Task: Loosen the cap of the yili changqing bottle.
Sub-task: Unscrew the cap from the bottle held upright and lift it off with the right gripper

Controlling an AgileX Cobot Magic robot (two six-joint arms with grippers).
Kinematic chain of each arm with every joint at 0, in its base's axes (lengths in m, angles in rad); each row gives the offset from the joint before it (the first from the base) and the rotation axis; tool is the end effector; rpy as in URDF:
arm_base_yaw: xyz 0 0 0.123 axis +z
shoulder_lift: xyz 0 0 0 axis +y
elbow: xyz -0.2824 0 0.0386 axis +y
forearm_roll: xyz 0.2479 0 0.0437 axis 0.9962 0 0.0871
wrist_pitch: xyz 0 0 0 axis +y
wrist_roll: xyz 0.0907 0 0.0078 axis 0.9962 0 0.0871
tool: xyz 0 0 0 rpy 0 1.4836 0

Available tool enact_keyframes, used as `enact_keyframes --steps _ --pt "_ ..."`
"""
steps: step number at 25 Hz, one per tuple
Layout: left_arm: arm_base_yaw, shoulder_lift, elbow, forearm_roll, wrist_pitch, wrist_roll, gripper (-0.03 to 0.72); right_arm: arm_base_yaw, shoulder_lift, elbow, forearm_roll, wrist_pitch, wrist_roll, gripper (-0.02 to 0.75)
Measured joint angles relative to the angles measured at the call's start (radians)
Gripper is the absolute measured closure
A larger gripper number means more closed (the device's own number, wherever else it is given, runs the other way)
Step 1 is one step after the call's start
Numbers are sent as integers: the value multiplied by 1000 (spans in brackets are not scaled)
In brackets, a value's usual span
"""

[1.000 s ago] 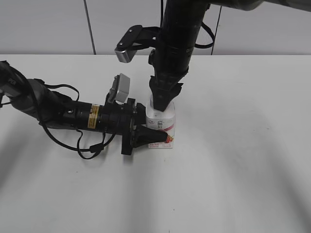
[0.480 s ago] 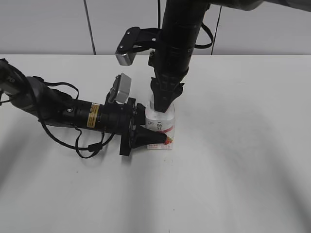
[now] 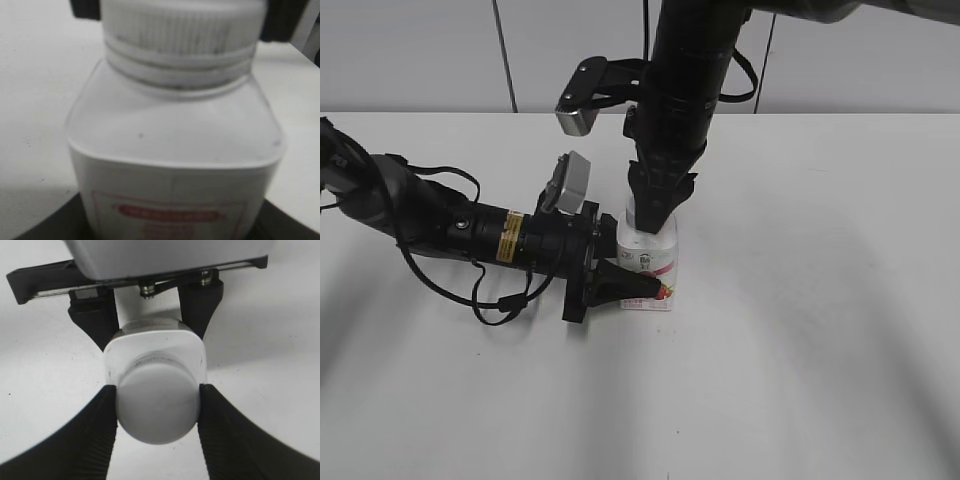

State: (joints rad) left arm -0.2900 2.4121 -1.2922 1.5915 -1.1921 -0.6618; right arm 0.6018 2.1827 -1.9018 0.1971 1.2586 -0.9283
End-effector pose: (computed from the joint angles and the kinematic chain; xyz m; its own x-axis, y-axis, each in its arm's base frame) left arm 0.3586 -0.1952 0.0485 -0.0536 0.3336 -0.9412 0.9936 -0.0765 -0.0837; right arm 0.3655 0.2716 0.2165 -0.0907 -0.9710 -0.2212 -0.9959 0.0873 0.0252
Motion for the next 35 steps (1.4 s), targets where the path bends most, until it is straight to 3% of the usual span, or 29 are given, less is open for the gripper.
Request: enact_keyframes --steps 11,17,21,35 --pt "0 0 0 1 0 0 309 0 1 0 1 0 4 337" --pt "0 0 0 13 -4 4 309 0 1 0 7 -9 11 232" --pt "0 0 0 16 -5 5 310 0 1 0 10 -14 50 202" --pt "0 -1 0 30 -11 11 310 0 -68 0 21 -30 188 200"
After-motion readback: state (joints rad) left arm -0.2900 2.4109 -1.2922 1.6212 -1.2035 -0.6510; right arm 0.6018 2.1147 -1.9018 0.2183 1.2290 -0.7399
